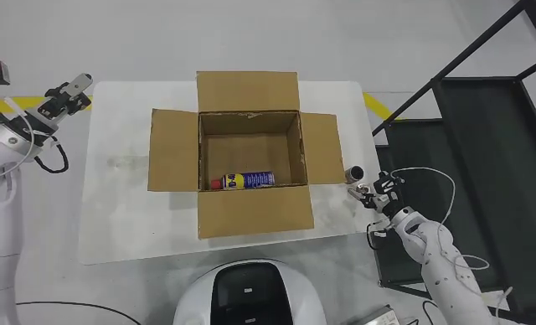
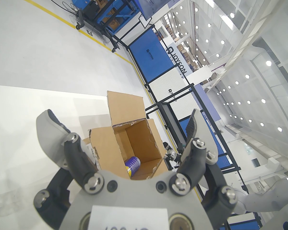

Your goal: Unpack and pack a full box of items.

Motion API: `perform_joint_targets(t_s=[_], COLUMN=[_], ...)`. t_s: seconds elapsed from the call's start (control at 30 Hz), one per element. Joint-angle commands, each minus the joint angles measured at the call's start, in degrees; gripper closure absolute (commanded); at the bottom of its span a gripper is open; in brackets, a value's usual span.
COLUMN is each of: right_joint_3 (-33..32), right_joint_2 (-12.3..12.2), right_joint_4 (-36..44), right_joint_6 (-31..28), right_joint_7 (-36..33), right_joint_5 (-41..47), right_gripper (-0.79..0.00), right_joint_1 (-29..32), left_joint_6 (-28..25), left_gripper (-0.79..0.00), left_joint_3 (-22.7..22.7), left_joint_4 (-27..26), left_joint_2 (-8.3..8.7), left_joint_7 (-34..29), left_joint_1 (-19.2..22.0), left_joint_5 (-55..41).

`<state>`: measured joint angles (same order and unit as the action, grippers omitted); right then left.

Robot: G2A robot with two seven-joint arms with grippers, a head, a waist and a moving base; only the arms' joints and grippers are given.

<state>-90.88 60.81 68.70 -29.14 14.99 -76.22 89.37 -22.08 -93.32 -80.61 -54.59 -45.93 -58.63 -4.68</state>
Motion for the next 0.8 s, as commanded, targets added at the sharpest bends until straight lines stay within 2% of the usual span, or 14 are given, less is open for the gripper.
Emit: perform_joint_targets(t_s=[0.0,0.23,0.5,0.53,0.7,0.73,0.77], right_joint_3=[0.0,0.1,1.7,1.9,2.9,3.0,3.2], right_joint_2=[0.0,0.0,0.4,0.5,0.7,0.7,0.7], right_joint_4=[0.1,0.0,-5.2,-5.9,-8.9,-9.4,-9.8], right_joint_6=[0.0,-0.1,1.1,1.2,0.8,0.7,0.6], right_joint_7=[-0.1,-0.2,-4.5,-4.8,-5.4,-5.3,-5.2], right_joint_5=[0.2,0.5,1.6,1.7,2.8,2.7,2.7], right_gripper=[-0.785,-0.785,-0.776,-0.711,-0.511,-0.486,-0.505], right_joint_1=[0.1,0.1,-2.7,-3.1,-4.9,-5.2,-5.4], left_joint_6=[0.0,0.0,0.0,0.0,0.0,0.0,0.0], left_gripper=[-0.785,-0.785,-0.785,-0.785,-0.785,-0.785,-0.785], left_joint_3=[0.0,0.0,0.0,0.0,0.0,0.0,0.0], left_joint_4=[0.0,0.0,0.0,0.0,0.0,0.0,0.0], left_joint_2=[0.0,0.0,0.0,0.0,0.0,0.0,0.0], left_joint_7=[0.0,0.0,0.0,0.0,0.0,0.0,0.0], left_joint_1=[0.0,0.0,0.0,0.0,0.0,0.0,0.0], left_joint_5=[0.0,0.0,0.0,0.0,0.0,0.0,0.0])
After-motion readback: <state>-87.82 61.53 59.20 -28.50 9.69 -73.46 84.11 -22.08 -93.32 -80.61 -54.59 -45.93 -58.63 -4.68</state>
